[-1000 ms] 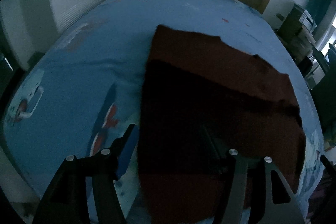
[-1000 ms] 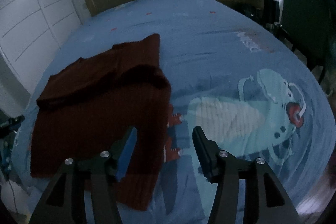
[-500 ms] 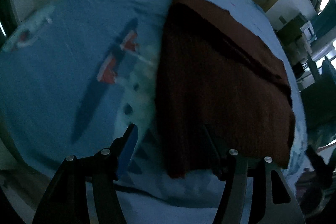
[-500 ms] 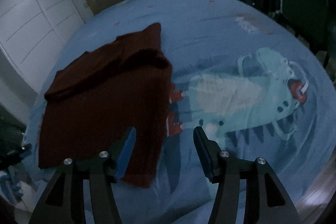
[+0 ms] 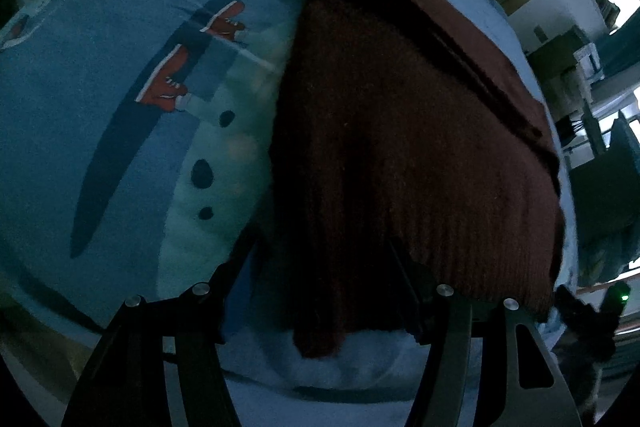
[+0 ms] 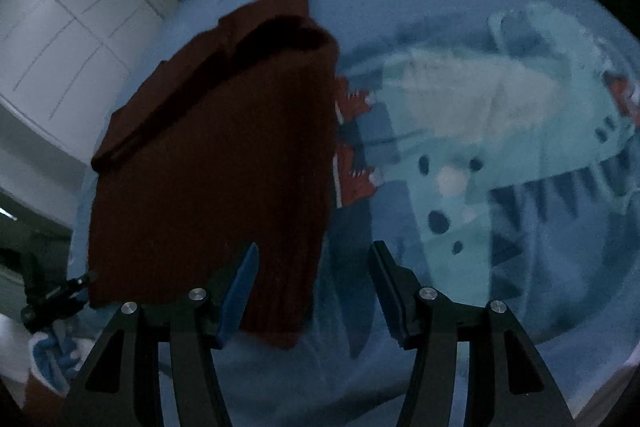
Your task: Fold small clothes
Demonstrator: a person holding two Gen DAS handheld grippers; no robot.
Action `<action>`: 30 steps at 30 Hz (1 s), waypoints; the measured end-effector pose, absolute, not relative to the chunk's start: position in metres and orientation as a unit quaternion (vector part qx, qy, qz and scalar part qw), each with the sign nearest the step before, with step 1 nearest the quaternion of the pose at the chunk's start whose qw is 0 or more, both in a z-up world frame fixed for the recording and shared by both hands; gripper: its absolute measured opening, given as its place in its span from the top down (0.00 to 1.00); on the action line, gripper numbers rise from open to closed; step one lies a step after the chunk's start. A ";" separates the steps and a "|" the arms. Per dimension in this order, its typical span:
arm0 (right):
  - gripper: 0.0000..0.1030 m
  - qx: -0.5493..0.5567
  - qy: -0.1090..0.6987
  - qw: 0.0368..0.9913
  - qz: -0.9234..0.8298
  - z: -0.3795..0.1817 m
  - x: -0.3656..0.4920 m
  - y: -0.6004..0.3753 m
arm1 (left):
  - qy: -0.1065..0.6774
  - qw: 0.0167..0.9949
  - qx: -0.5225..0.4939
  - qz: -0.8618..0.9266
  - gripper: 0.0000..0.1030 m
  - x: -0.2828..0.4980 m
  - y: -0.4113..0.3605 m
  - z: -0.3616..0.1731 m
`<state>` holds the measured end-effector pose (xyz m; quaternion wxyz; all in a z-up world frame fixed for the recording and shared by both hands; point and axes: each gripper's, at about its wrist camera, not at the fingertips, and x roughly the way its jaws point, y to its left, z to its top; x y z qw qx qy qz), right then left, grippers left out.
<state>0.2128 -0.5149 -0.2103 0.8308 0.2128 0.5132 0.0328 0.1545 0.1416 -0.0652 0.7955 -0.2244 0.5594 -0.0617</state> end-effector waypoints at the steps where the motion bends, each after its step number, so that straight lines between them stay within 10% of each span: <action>1: 0.43 0.217 0.518 0.827 0.041 -0.213 0.215 -0.514 | 0.558 0.795 -0.228 -0.065 0.45 0.154 0.142 -0.068; 11: 0.42 0.229 0.539 0.804 0.107 -0.228 0.233 -0.500 | 0.545 0.768 -0.308 -0.134 0.45 0.159 0.143 -0.077; 19: 0.48 0.259 0.536 0.793 0.131 -0.234 0.240 -0.500 | 0.546 0.741 -0.352 -0.168 0.64 0.158 0.146 -0.086; 30: 0.85 0.285 0.539 0.780 0.142 -0.235 0.236 -0.510 | 0.543 0.735 -0.374 -0.162 0.90 0.160 0.165 -0.083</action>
